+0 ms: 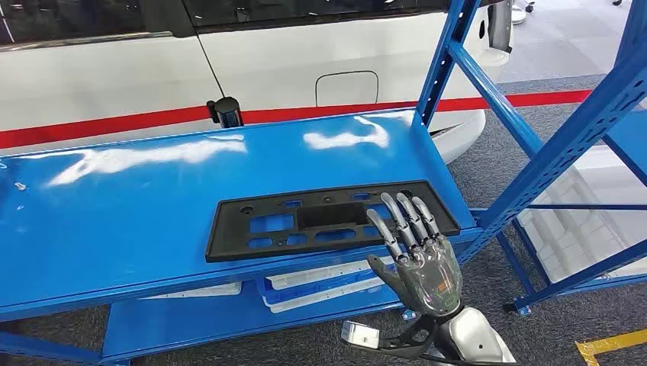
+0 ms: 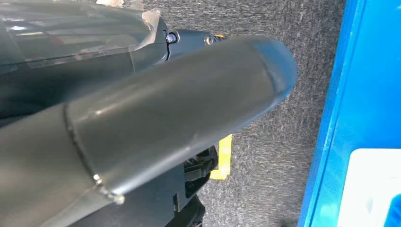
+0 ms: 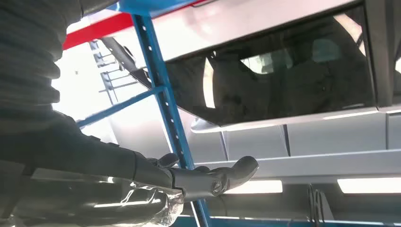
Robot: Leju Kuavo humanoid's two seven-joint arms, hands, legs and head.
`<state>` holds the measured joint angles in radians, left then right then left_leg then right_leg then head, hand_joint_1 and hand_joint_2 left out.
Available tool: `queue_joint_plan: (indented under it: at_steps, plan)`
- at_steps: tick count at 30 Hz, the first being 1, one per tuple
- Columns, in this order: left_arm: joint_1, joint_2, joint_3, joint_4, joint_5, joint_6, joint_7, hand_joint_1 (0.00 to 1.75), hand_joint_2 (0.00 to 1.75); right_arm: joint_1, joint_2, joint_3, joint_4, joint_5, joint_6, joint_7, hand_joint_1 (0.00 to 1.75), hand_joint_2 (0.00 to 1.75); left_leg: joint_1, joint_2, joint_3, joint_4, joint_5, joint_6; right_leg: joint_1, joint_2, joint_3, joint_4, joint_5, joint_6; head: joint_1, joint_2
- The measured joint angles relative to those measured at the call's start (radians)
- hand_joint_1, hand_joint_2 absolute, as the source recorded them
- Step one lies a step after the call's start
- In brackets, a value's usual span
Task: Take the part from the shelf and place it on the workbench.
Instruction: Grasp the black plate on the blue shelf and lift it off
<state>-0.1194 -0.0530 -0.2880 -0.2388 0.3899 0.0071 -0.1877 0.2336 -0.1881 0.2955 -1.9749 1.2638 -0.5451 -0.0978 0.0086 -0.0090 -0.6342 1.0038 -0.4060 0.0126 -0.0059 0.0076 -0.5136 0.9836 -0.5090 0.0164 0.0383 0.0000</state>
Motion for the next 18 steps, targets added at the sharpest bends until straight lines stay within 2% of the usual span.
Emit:
queue_joint_plan:
  at_steps: [9,18]
  plan:
    - [0.000,-0.002,0.000,0.000,-0.004,-0.004,-0.002,0.00,0.00,0.070,0.000,-0.018,-0.046,0.001,0.011,0.007,0.00,1.75,0.000,0.000,0.001,-0.001,-0.002,-0.001,0.000,0.000,-0.008,0.000,-0.002,-0.002,0.000,0.000]
    - [-0.011,-0.033,0.002,-0.007,-0.005,0.014,0.028,0.00,0.00,0.115,-0.004,-0.013,-0.080,0.000,0.048,0.042,0.00,1.75,0.000,0.000,0.002,-0.001,-0.002,-0.001,0.000,0.000,-0.006,0.000,-0.002,-0.002,0.000,0.000]
